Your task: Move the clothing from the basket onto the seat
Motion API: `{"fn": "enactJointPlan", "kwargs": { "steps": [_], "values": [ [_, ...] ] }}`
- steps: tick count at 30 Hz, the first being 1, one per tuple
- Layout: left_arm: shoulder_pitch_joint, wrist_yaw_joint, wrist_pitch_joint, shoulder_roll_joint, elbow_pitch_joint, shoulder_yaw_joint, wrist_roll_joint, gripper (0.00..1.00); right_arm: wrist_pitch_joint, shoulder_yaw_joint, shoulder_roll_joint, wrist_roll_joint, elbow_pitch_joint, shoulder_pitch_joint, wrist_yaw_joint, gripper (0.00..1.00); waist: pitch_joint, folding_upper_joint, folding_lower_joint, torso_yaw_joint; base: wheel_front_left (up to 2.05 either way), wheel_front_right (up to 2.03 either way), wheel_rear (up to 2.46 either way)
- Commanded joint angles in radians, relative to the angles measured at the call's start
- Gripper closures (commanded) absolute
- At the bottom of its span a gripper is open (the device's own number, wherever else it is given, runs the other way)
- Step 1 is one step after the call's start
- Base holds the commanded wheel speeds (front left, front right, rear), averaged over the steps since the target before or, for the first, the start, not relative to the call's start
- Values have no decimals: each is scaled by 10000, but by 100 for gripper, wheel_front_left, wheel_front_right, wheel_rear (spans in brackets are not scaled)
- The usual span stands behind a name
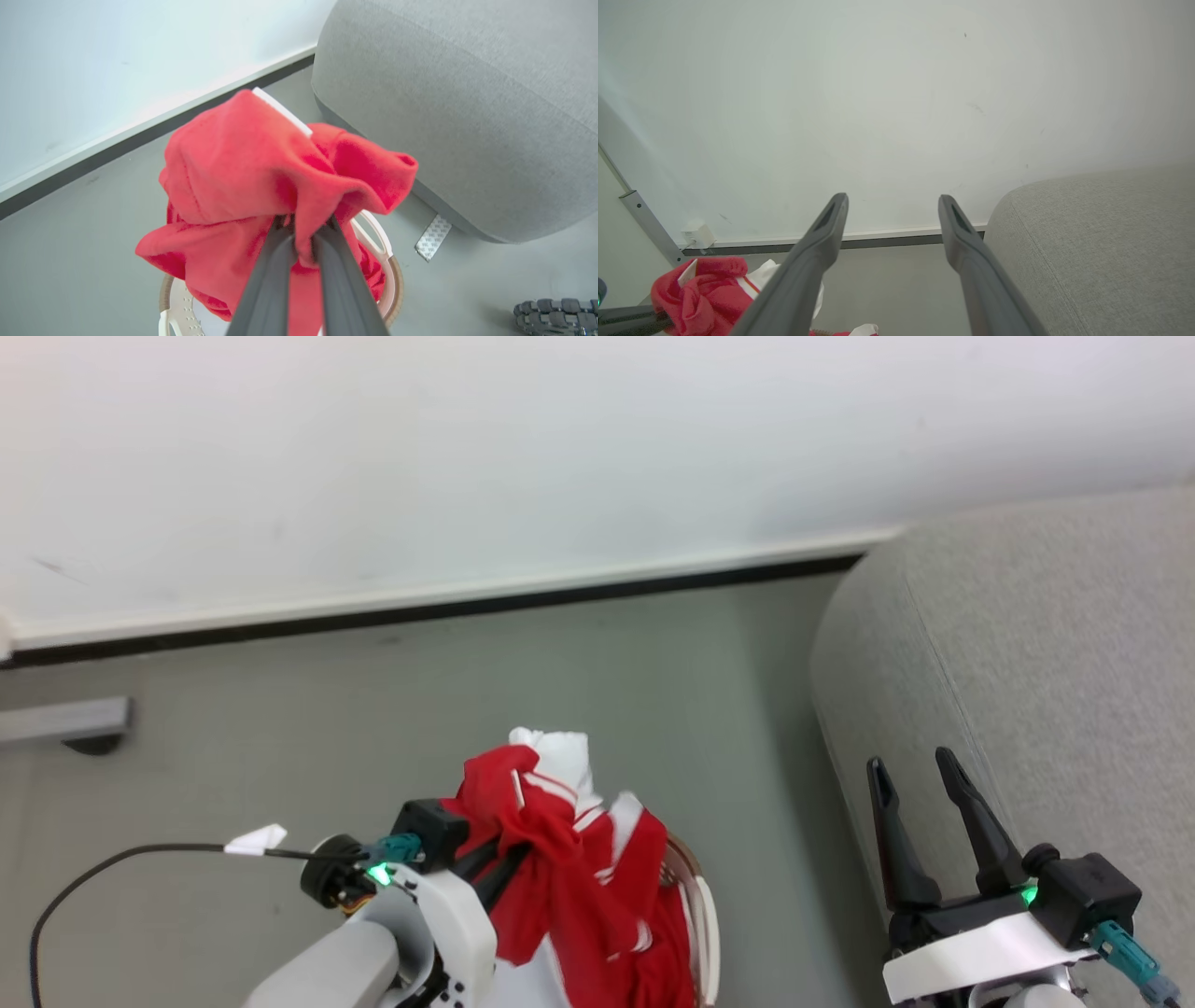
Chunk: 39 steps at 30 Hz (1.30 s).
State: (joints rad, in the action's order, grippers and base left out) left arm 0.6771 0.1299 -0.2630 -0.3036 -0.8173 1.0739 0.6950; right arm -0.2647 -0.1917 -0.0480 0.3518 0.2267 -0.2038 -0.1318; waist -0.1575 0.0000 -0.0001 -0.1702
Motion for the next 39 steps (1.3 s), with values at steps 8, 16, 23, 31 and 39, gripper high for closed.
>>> {"fn": "enactJointPlan", "kwargs": {
  "steps": [8, 16, 23, 31, 39],
  "values": [
    [-713, -349, -14, -478, 2694, -1913, -353, 100, 4, -75, -40, -10, 256, 522, 21, 0, 1272, 0, 1, 994, 0, 0, 0],
    [-793, -592, -16, -773, 4416, -2988, -332, 100, 4, -409, -43, 85, 288, 661, 21, 0, 1597, 0, 1, 1209, 0, 0, 0],
    [-479, -772, 0, -1024, 5279, -3580, -136, 100, 4, -901, -39, 201, 246, 610, 21, 0, 1615, 0, 1, 1221, 0, 0, 0],
    [-723, -856, 11, -1182, 5674, -3659, -139, 100, 4, -1436, -42, 124, 397, 248, 21, 0, 1558, 0, 1, 1080, 0, 0, 0],
    [-860, -853, 12, -1038, 5750, -3495, -187, 100, 5, -2143, -40, -330, 558, -150, 21, 0, 1551, 0, 1, 1170, 0, 0, 0]
  ]
}}
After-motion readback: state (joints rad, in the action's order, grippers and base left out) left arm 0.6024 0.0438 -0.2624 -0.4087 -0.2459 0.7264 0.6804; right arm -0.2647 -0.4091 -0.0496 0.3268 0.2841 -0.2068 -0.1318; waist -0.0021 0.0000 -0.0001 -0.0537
